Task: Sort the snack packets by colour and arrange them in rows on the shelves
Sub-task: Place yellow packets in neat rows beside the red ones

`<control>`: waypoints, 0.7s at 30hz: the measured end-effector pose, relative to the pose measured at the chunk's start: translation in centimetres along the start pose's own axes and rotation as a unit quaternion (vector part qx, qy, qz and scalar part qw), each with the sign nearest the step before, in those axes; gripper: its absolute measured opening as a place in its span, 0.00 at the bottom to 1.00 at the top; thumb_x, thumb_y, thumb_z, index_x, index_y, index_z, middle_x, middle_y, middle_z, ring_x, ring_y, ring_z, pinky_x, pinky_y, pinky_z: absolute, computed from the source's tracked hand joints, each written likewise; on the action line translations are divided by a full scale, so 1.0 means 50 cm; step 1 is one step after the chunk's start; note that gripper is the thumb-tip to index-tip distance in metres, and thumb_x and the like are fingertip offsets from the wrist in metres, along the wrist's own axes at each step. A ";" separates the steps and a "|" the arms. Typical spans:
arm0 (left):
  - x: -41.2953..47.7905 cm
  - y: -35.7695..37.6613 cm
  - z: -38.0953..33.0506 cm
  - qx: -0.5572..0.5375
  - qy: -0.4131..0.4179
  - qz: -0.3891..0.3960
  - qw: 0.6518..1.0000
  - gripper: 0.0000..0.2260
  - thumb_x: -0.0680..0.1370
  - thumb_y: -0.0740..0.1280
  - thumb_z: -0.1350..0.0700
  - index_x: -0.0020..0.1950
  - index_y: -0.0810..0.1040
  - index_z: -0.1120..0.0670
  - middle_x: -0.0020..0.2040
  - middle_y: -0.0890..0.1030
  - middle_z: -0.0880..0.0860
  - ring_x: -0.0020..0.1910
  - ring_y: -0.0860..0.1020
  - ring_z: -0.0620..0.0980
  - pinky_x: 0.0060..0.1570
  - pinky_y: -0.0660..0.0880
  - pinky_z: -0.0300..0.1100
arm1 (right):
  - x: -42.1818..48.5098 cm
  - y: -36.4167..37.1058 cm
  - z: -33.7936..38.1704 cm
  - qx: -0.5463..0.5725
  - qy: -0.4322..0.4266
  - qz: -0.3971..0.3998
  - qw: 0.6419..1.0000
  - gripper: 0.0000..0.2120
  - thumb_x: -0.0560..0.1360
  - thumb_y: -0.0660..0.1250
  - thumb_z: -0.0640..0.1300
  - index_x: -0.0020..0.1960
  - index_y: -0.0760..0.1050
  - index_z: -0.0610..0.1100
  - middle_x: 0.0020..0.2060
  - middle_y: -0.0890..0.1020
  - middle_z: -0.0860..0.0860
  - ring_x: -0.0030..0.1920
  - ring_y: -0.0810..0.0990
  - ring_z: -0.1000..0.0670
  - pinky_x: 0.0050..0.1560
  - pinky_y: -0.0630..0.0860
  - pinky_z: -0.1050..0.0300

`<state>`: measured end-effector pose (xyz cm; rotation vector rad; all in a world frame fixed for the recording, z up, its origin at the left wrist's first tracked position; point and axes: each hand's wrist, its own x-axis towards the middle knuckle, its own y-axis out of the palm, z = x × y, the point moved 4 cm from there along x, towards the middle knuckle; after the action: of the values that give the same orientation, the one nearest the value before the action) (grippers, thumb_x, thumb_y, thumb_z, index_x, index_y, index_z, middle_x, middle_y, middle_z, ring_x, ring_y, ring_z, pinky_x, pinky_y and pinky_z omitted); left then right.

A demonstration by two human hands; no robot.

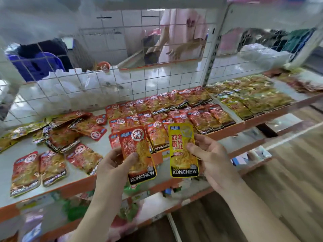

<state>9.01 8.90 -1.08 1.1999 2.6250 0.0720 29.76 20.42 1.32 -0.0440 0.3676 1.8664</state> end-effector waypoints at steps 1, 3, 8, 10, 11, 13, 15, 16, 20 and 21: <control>-0.008 0.015 0.003 0.004 0.001 0.003 1.000 0.06 0.76 0.72 0.63 0.51 0.83 0.54 0.48 0.86 0.55 0.45 0.83 0.54 0.49 0.76 0.49 | -0.002 -0.014 0.003 0.004 -0.001 -0.002 1.000 0.13 0.74 0.70 0.34 0.57 0.78 0.42 0.45 0.87 0.46 0.47 0.85 0.46 0.50 0.80 0.47; -0.022 0.042 0.007 -0.002 0.002 0.005 1.000 0.06 0.75 0.71 0.63 0.50 0.83 0.54 0.47 0.86 0.55 0.45 0.83 0.55 0.49 0.76 0.49 | -0.002 -0.040 0.008 0.015 0.000 -0.004 1.000 0.14 0.73 0.70 0.33 0.58 0.77 0.40 0.46 0.87 0.45 0.48 0.85 0.45 0.54 0.79 0.44; -0.031 0.089 0.011 -0.012 -0.008 -0.003 1.000 0.04 0.76 0.72 0.60 0.49 0.83 0.54 0.44 0.86 0.52 0.43 0.84 0.52 0.45 0.76 0.47 | 0.014 -0.086 0.023 0.000 0.010 0.003 1.000 0.12 0.74 0.70 0.33 0.55 0.78 0.42 0.45 0.87 0.45 0.47 0.86 0.45 0.50 0.81 0.48; -0.023 0.102 0.008 -0.002 -0.012 -0.004 1.000 0.04 0.76 0.72 0.59 0.49 0.83 0.52 0.44 0.86 0.52 0.45 0.84 0.54 0.50 0.77 0.51 | 0.026 -0.095 0.029 -0.002 0.010 0.004 1.000 0.12 0.74 0.70 0.33 0.56 0.78 0.42 0.45 0.87 0.46 0.46 0.86 0.47 0.46 0.82 0.51; -0.018 0.106 0.008 0.007 -0.015 -0.006 1.000 0.04 0.76 0.73 0.59 0.48 0.83 0.51 0.44 0.86 0.51 0.46 0.84 0.55 0.53 0.78 0.53 | 0.033 -0.098 0.032 -0.002 0.011 0.003 1.000 0.12 0.74 0.69 0.33 0.56 0.78 0.42 0.45 0.87 0.46 0.46 0.86 0.47 0.45 0.82 0.52; -0.003 0.108 0.007 0.020 -0.020 -0.014 0.999 0.03 0.76 0.73 0.57 0.47 0.84 0.50 0.44 0.86 0.51 0.49 0.83 0.57 0.57 0.77 0.56 | 0.048 -0.100 0.035 -0.005 0.013 0.003 1.000 0.13 0.75 0.69 0.34 0.57 0.77 0.42 0.44 0.87 0.47 0.45 0.86 0.48 0.43 0.81 0.54; 0.019 0.108 0.004 0.022 -0.023 -0.017 0.999 0.03 0.75 0.74 0.56 0.45 0.85 0.47 0.46 0.86 0.53 0.52 0.83 0.62 0.61 0.76 0.62 | 0.068 -0.098 0.037 -0.004 0.016 0.002 1.000 0.13 0.75 0.69 0.34 0.58 0.77 0.42 0.44 0.87 0.47 0.44 0.86 0.49 0.42 0.80 0.54; 0.031 0.108 0.003 0.021 -0.023 -0.017 0.999 0.04 0.75 0.75 0.56 0.44 0.85 0.46 0.47 0.86 0.55 0.53 0.82 0.63 0.61 0.75 0.65 | 0.078 -0.096 0.037 -0.005 0.018 0.002 1.000 0.13 0.75 0.69 0.34 0.59 0.77 0.42 0.45 0.87 0.47 0.44 0.86 0.49 0.42 0.80 0.54; 0.088 0.115 -0.004 0.000 -0.029 -0.025 0.999 0.05 0.75 0.73 0.60 0.41 0.82 0.50 0.41 0.85 0.52 0.46 0.85 0.59 0.45 0.82 0.56 | 0.131 -0.087 0.042 -0.009 0.019 -0.005 1.000 0.10 0.75 0.70 0.35 0.54 0.79 0.44 0.44 0.87 0.46 0.45 0.86 0.47 0.48 0.80 0.48; 0.103 0.116 -0.007 -0.001 -0.023 -0.030 0.999 0.05 0.75 0.73 0.60 0.42 0.81 0.50 0.39 0.85 0.50 0.43 0.84 0.55 0.41 0.80 0.50 | 0.145 -0.084 0.046 -0.012 0.016 -0.007 1.000 0.09 0.75 0.70 0.35 0.52 0.79 0.45 0.44 0.87 0.46 0.46 0.86 0.47 0.49 0.79 0.48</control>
<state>9.97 16.59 -0.92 1.1084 2.6185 0.0343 31.68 28.91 1.01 -0.0933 0.3664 1.8587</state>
